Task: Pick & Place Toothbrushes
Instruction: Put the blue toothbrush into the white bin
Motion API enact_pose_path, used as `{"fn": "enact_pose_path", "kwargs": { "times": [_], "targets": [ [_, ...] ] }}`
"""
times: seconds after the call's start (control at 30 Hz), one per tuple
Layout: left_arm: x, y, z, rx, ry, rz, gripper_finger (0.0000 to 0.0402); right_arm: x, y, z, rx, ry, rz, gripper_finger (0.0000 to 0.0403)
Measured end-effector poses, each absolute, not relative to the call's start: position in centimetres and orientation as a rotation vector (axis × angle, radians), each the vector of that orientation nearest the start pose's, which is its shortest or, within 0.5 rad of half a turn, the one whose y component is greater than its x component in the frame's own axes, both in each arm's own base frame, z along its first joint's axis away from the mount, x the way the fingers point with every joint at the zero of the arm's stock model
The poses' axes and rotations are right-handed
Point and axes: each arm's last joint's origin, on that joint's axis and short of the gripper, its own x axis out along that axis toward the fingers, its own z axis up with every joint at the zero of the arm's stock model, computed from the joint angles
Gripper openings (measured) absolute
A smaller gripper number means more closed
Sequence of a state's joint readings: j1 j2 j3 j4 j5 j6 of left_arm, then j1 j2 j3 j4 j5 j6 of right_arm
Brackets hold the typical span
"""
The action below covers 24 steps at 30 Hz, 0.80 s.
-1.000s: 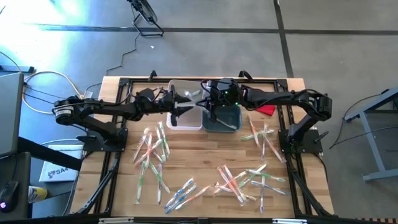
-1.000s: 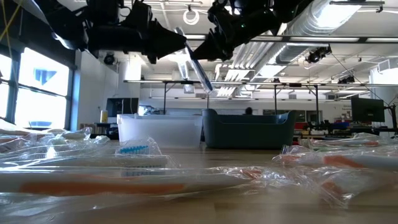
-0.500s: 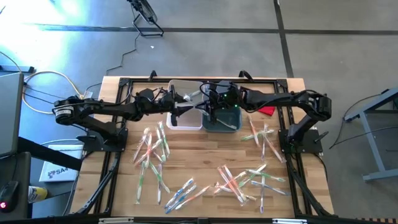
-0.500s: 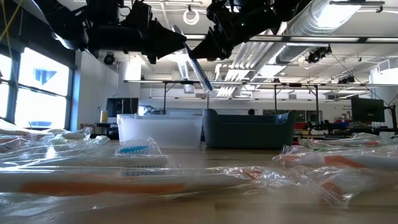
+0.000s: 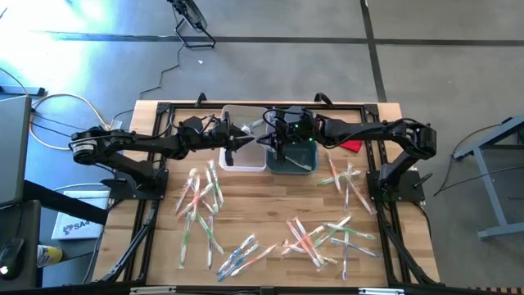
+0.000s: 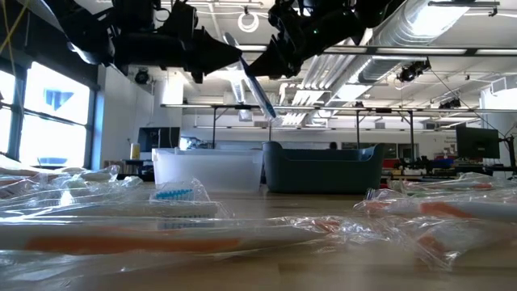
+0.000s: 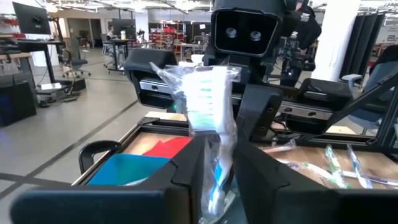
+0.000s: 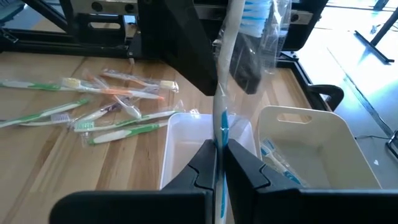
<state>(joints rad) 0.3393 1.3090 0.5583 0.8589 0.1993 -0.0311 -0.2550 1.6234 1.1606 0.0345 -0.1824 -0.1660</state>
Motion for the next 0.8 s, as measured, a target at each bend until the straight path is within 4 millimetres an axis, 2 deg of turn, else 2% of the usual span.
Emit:
{"fn": "enact_pose_path", "kwargs": {
  "times": [0.43, 0.67, 0.8],
  "targets": [
    [25.4, 8.34, 24.55, -0.006, -0.106, 0.133, 0.0009, 35.68, -8.79, 27.15, -0.074, 0.423, -0.04, 0.0009],
    [25.4, 8.35, 24.55, -0.005, -0.105, 0.134, 0.001, 35.68, -8.78, 27.14, -0.083, 0.424, -0.038, 0.001],
    [25.4, 8.35, 24.55, -0.003, -0.105, 0.134, 0.001, 35.68, -8.78, 27.15, -0.092, 0.423, -0.036, 0.0032]
  ]
}}
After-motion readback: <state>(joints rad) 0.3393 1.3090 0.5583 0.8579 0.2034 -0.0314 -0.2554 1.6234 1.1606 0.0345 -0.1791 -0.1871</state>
